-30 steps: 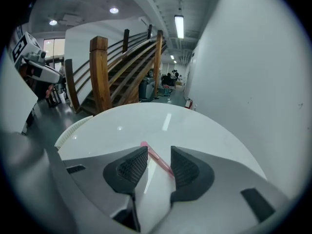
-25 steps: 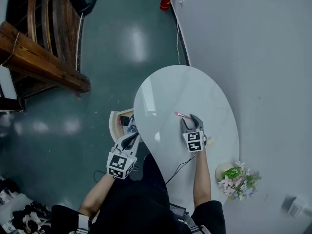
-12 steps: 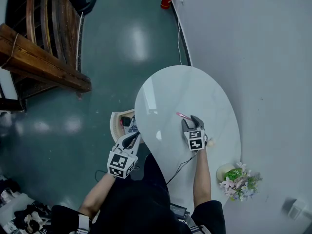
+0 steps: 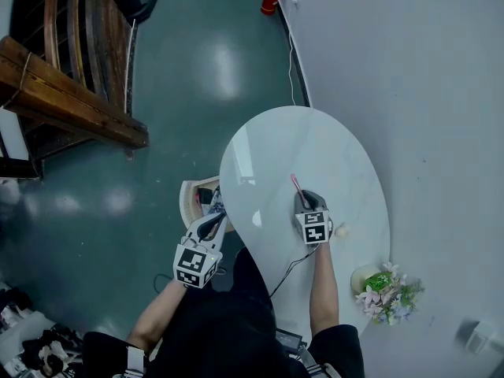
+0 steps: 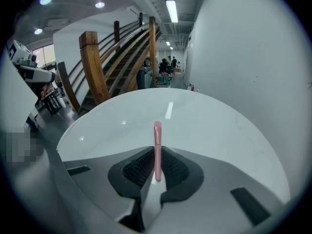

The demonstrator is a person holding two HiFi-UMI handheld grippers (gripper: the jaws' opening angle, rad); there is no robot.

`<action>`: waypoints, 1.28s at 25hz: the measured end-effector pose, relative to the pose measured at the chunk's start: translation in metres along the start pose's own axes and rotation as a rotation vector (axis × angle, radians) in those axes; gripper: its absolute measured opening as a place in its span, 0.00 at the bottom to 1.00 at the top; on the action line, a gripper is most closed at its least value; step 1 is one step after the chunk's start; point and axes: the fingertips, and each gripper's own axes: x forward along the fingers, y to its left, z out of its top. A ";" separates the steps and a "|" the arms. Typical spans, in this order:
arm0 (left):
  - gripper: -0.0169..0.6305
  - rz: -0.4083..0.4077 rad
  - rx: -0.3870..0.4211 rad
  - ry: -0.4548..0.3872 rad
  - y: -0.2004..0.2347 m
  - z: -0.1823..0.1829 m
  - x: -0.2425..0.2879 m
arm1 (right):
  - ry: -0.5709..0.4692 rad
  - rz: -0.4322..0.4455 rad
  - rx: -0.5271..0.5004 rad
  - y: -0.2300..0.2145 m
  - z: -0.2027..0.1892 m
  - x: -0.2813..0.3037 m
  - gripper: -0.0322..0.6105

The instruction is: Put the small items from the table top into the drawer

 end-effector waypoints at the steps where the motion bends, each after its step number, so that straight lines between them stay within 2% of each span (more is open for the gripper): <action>1: 0.06 -0.001 0.001 -0.001 0.000 0.000 0.000 | -0.001 0.000 0.003 0.000 0.000 0.000 0.15; 8: 0.06 -0.002 0.005 -0.010 0.002 0.000 -0.007 | -0.055 -0.002 0.019 0.010 0.018 -0.011 0.15; 17: 0.06 0.019 0.009 -0.044 0.018 0.003 -0.025 | -0.208 0.023 0.055 0.051 0.061 -0.047 0.15; 25: 0.06 0.041 0.014 -0.058 0.034 -0.005 -0.048 | -0.323 0.085 0.066 0.115 0.092 -0.078 0.15; 32: 0.06 0.059 -0.006 -0.060 0.047 -0.019 -0.067 | -0.384 0.147 0.067 0.176 0.103 -0.100 0.15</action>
